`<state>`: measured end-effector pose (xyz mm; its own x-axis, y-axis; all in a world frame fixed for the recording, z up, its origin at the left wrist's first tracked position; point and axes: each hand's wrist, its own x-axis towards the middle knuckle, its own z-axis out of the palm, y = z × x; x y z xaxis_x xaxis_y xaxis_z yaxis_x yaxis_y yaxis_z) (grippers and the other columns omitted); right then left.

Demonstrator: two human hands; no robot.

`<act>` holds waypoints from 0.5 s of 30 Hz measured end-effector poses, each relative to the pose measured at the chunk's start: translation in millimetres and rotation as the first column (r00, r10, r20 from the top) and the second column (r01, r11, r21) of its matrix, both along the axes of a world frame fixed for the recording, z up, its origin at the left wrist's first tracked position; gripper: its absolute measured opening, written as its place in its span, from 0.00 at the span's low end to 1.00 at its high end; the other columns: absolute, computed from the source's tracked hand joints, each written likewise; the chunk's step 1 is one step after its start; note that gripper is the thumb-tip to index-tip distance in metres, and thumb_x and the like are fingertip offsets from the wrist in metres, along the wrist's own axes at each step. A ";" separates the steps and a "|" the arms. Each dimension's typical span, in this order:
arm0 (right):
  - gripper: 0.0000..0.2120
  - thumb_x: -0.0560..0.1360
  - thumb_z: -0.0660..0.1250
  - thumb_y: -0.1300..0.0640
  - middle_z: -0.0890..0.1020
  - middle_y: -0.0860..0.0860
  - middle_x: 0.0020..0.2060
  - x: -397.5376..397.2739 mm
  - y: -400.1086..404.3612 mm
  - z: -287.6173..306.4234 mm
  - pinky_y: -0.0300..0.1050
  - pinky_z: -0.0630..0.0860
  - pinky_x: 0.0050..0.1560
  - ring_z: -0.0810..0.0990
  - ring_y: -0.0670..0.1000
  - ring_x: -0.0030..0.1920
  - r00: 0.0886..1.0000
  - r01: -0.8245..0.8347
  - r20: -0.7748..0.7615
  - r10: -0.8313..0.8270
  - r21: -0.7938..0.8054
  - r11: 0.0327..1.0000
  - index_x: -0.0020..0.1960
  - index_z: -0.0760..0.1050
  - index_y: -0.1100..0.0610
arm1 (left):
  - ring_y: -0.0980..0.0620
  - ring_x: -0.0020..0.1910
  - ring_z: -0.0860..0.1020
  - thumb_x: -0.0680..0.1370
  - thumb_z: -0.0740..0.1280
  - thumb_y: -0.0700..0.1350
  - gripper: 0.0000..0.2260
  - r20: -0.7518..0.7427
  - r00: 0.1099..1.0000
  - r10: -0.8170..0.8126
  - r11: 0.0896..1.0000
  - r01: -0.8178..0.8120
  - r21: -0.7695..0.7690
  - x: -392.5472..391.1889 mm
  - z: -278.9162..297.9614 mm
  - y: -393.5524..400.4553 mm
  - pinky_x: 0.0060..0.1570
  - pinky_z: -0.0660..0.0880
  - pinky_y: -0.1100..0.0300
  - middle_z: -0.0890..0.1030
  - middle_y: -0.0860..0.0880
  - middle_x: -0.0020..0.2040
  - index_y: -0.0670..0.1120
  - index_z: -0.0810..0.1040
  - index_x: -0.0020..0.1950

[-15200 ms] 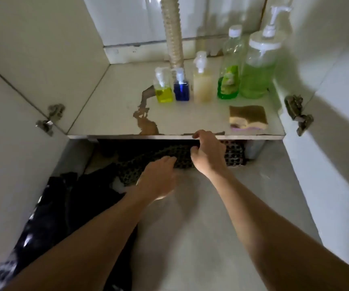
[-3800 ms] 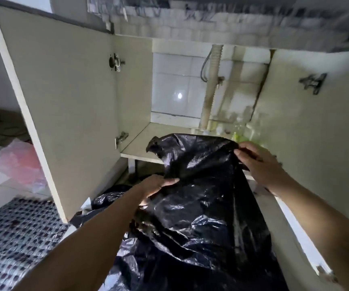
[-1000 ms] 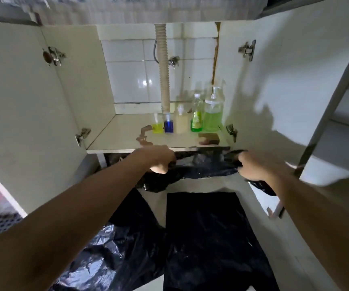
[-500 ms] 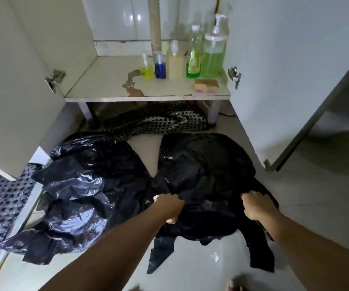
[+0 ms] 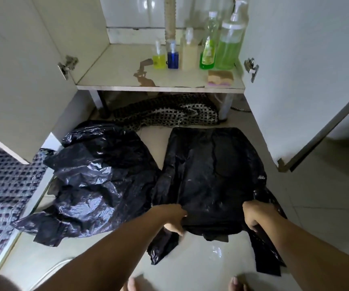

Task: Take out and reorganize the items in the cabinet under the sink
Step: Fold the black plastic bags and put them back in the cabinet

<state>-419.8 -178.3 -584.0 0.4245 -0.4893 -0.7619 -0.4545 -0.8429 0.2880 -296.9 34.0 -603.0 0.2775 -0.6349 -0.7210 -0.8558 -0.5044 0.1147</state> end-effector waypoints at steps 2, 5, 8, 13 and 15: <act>0.08 0.66 0.69 0.65 0.76 0.54 0.42 28.2 12.1 27.0 0.50 0.78 0.50 0.80 0.58 0.46 0.988 -0.028 0.155 0.026 0.012 1.000 0.42 0.73 0.59 | 0.42 0.67 0.69 0.76 0.66 0.54 0.27 -0.006 1.000 0.015 0.999 -0.015 -0.039 23.1 27.9 -6.9 0.63 0.71 0.51 0.71 0.44 0.69 0.46 0.67 0.72; 0.01 0.73 0.60 0.64 0.75 0.53 0.41 81.2 42.4 73.2 0.43 0.75 0.40 0.77 0.54 0.40 0.884 -0.069 0.466 0.020 0.089 0.994 0.44 0.70 0.60 | 0.43 0.66 0.70 0.79 0.63 0.52 0.23 0.107 0.990 0.093 0.985 -0.075 -0.157 74.4 91.6 -7.6 0.61 0.70 0.54 0.72 0.44 0.68 0.45 0.68 0.71; 0.13 0.75 0.62 0.60 0.79 0.56 0.54 128.9 81.9 102.9 0.50 0.79 0.53 0.80 0.57 0.50 0.776 -0.111 0.629 -0.042 0.203 0.973 0.58 0.73 0.61 | 0.45 0.64 0.72 0.79 0.63 0.50 0.20 0.222 0.950 0.220 0.946 -0.153 -0.285 126.0 153.0 13.7 0.59 0.70 0.56 0.75 0.46 0.66 0.46 0.71 0.69; 0.18 0.77 0.62 0.55 0.78 0.57 0.60 169.2 150.1 113.7 0.50 0.77 0.56 0.79 0.58 0.57 0.744 -0.272 0.668 0.006 0.294 0.916 0.66 0.71 0.59 | 0.44 0.62 0.74 0.78 0.65 0.51 0.20 0.269 0.861 0.432 0.870 -0.318 -0.377 183.3 169.7 82.8 0.59 0.72 0.54 0.76 0.43 0.64 0.45 0.72 0.68; 0.18 0.79 0.61 0.53 0.77 0.57 0.60 176.3 172.2 103.2 0.50 0.76 0.57 0.78 0.58 0.57 0.767 -0.306 0.640 0.049 0.296 0.905 0.65 0.71 0.59 | 0.43 0.61 0.74 0.77 0.66 0.51 0.21 0.287 0.828 0.482 0.861 -0.386 -0.332 193.1 146.8 112.3 0.55 0.71 0.56 0.76 0.43 0.63 0.43 0.72 0.67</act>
<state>-243.5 -6.2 -480.8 0.9051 -0.0993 -0.4133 -0.2533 -0.9069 -0.3367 -103.9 146.3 -456.2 0.7682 -0.5312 -0.3574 -0.5606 -0.8277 0.0254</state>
